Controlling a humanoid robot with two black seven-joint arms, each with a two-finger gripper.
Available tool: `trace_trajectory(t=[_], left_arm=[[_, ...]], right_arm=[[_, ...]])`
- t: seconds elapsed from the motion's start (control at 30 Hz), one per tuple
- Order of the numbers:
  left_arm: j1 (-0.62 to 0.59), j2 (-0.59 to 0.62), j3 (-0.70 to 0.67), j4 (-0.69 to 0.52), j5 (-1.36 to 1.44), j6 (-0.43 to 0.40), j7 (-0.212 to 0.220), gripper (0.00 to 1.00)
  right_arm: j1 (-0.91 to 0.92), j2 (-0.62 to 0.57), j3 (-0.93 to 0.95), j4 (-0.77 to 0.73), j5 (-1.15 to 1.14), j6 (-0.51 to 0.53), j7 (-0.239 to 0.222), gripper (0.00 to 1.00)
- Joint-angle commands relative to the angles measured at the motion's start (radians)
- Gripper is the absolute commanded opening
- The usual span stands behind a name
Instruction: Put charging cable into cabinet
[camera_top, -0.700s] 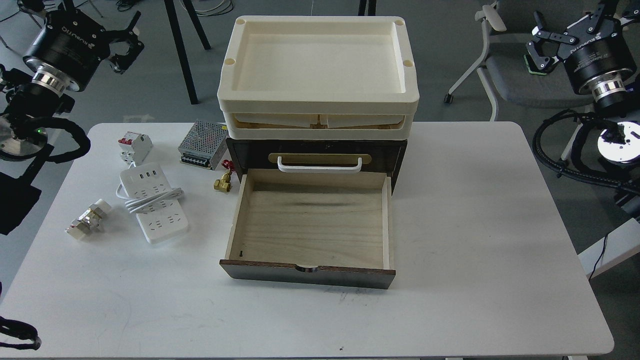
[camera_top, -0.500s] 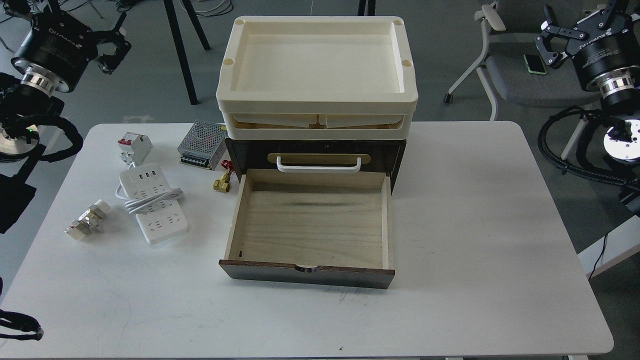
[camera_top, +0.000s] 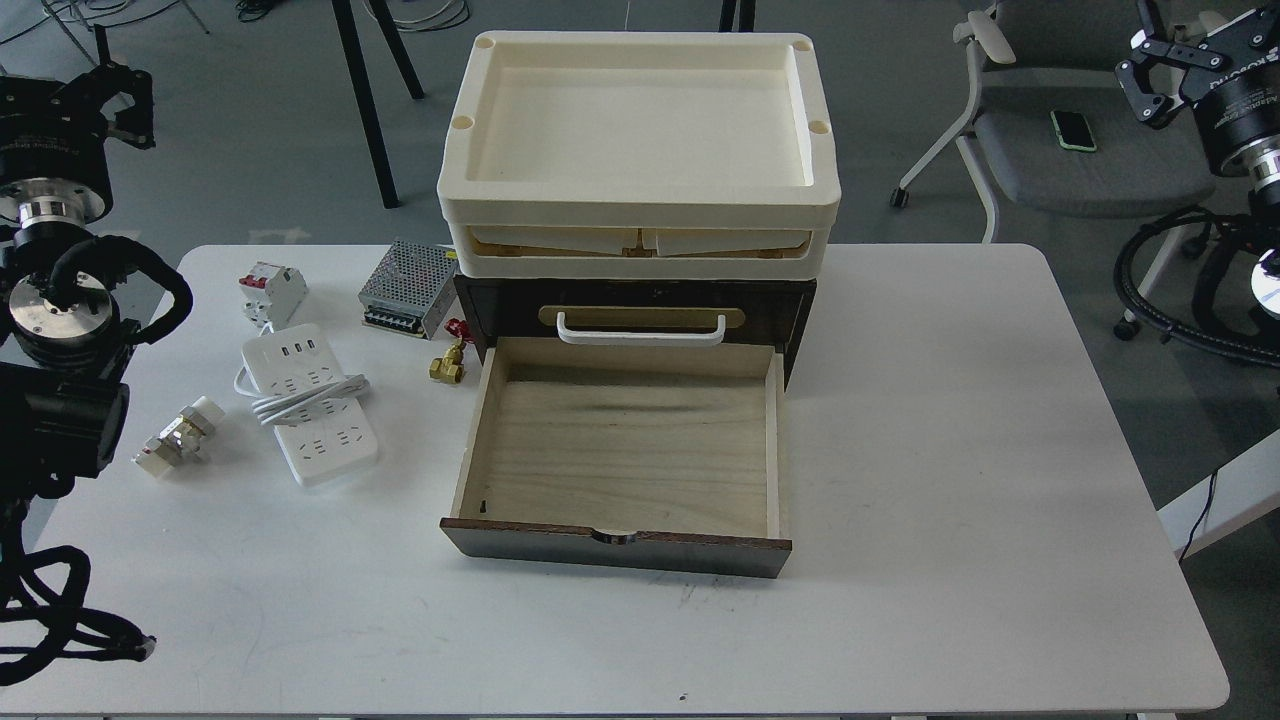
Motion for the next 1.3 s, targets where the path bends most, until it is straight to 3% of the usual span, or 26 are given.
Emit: trace_trajectory(t=[0.0,0.2,0.4,0.67,0.8,0.9,1.07,1.27], left_arm=[[0.054,0.096,0.006,-0.198,0.018,0.000,-0.023,1.00],[0.093,0.381,0.002,-0.532,0.374,0.000,-0.027,1.00],[0.133,0.648,-0.015,-0.779,1.004,0.000,-0.045,1.00],[0.153,0.685,0.055,-0.939,1.932,0.000,-0.045,1.00],[0.157,0.678,0.193,-0.929,2.303,0.000,-0.045,1.00],[0.160,0.601,0.317,-0.811,2.597,0.000,-0.045,1.00],[0.150,0.434,0.405,-0.553,2.597,0.128,-0.045,1.00],[0.151,0.366,0.414,-0.452,2.597,0.191,-0.045,1.00]], right_arm=[[-0.012,-0.042,0.004,0.003,0.005,0.000,-0.002,1.00],[-0.071,-0.075,0.036,0.001,0.009,0.000,0.000,1.00],[-0.182,-0.107,0.095,0.004,0.009,0.000,-0.002,1.00],[-0.279,-0.136,0.176,0.061,0.009,0.000,-0.002,1.00],[-0.294,-0.151,0.184,0.078,0.009,0.000,-0.002,1.00],[-0.299,-0.150,0.184,0.078,0.009,0.000,0.000,1.00],[-0.300,-0.150,0.182,0.078,0.009,0.000,-0.002,1.00],[-0.306,-0.150,0.182,0.078,0.009,0.000,0.000,1.00]])
